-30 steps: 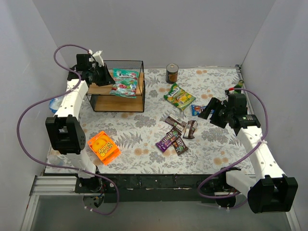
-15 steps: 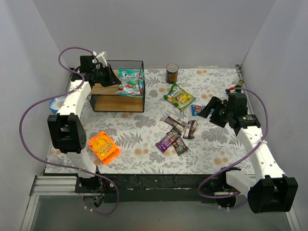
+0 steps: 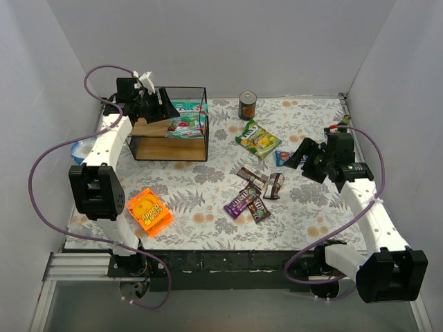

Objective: Place and organize the candy bags onto the shelf

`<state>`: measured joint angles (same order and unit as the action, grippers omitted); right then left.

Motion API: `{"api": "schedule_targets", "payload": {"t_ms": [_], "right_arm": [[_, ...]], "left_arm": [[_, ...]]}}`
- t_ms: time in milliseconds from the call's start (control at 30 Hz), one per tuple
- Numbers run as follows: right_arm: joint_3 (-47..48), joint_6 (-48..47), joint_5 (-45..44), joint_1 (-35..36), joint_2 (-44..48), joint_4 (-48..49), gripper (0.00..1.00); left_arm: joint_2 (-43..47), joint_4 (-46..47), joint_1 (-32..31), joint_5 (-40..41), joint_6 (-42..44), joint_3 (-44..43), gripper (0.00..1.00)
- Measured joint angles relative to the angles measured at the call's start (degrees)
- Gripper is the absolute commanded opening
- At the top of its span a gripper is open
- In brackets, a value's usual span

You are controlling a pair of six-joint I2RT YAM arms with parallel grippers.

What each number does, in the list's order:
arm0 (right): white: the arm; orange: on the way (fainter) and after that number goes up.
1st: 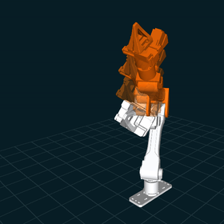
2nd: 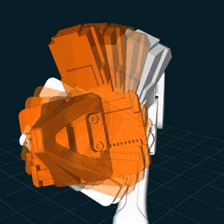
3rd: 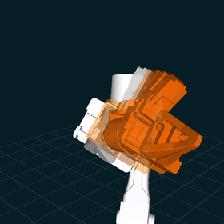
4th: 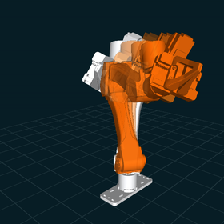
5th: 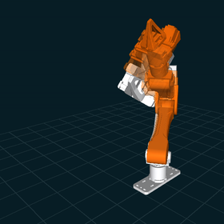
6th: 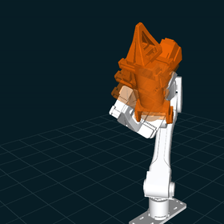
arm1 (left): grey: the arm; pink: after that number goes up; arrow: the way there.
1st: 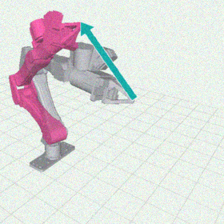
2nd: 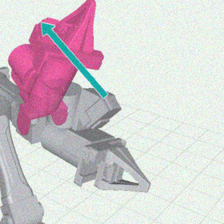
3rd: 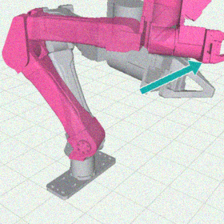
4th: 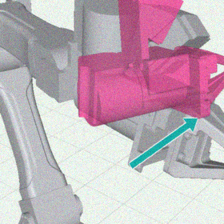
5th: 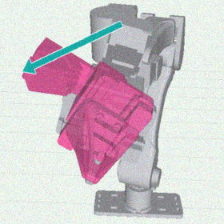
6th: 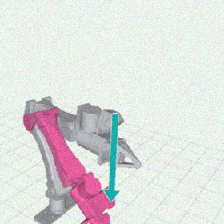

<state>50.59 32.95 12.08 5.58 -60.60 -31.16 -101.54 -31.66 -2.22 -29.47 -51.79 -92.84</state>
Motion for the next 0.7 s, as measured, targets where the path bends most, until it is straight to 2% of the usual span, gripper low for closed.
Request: {"api": "schedule_targets", "payload": {"t_ms": [33,67,100,233,467,600,700], "right_arm": [[0.24,-0.04,-0.04,0.00,-0.33,-0.07,0.89],[0.52,-0.11,-0.09,0.00,-0.63,-0.07,0.89],[0.85,-0.15,-0.15,0.00,-0.94,-0.04,0.90],[2.49,-0.81,-0.83,0.00,-2.05,-0.07,0.93],[6.03,-2.05,-0.98,0.00,-6.45,1.66,0.91],[8.37,-2.34,0.94,0.00,-12.50,4.39,0.89],[12.66,-3.02,2.27,0.00,-19.30,5.57,0.87]], "left_arm": [[0.07,-0.04,-0.02,0.44,-0.26,-0.57,0.83],[0.24,0.09,-0.04,0.87,-0.52,-1.18,0.95],[0.55,0.24,-0.04,1.36,-0.55,-1.79,0.98],[4.02,0.79,-0.04,2.64,-1.09,-3.21,0.98],[14.10,2.29,-0.04,3.08,-3.80,-3.39,0.98],[17.79,3.02,0.07,-2.91,-6.58,-2.05,0.98],[22.10,5.97,0.07,-7.91,-9.09,5.31,0.98]]}}
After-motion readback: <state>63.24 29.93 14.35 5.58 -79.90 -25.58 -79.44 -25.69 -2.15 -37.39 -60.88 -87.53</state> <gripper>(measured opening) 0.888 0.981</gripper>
